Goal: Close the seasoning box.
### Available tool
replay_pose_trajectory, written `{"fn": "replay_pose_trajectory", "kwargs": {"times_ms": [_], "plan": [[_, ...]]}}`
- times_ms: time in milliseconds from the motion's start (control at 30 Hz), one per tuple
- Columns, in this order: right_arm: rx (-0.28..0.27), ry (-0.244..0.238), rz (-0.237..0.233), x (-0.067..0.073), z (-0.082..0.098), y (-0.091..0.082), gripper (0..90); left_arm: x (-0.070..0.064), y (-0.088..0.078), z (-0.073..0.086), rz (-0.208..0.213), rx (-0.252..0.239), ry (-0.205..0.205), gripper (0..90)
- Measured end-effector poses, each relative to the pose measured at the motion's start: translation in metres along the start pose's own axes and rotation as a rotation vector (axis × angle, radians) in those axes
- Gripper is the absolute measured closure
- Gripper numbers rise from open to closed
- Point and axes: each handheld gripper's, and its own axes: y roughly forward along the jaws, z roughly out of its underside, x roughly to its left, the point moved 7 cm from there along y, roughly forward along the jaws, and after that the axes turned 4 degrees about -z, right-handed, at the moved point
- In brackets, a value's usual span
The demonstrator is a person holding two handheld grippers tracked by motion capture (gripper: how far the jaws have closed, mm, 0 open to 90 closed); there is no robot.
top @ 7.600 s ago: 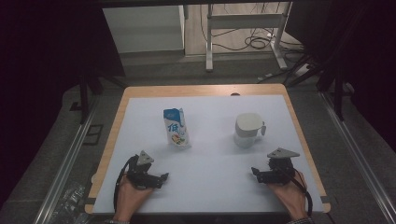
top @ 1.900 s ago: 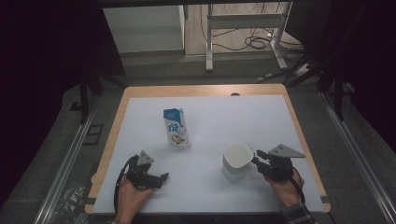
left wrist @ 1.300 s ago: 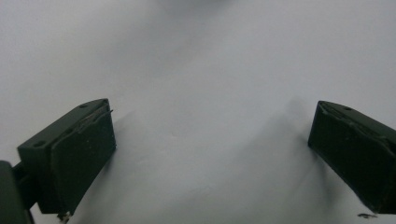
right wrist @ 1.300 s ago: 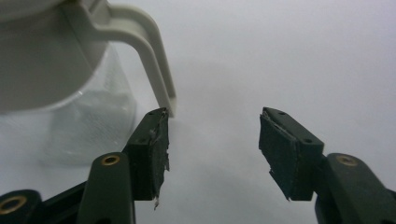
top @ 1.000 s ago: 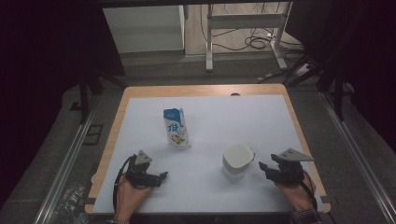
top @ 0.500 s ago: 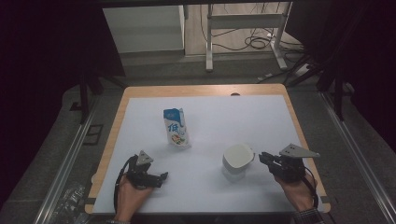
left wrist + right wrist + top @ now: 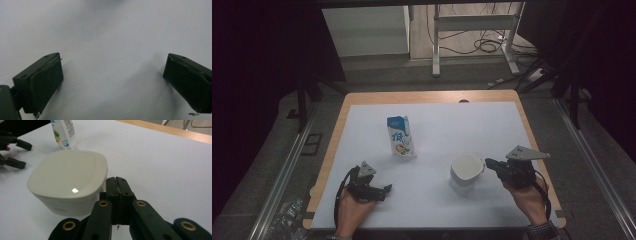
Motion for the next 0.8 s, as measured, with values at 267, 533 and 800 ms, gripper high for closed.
{"fn": "replay_pose_trajectory", "kwargs": {"times_ms": [267,533,800], "plan": [[0.009,-0.006,-0.02,0.005,-0.021,0.005,88.8,0.0,0.0,0.0,0.0,-0.004,-0.005,2.4],[-0.003,-0.013,-0.025,0.007,-0.02,0.007,88.8,0.0,0.0,0.0,0.0,-0.004,-0.004,2.4],[-0.02,-0.023,-0.029,0.009,-0.019,0.013,88.8,0.0,0.0,0.0,-0.001,-0.004,-0.004,2.5]]}}
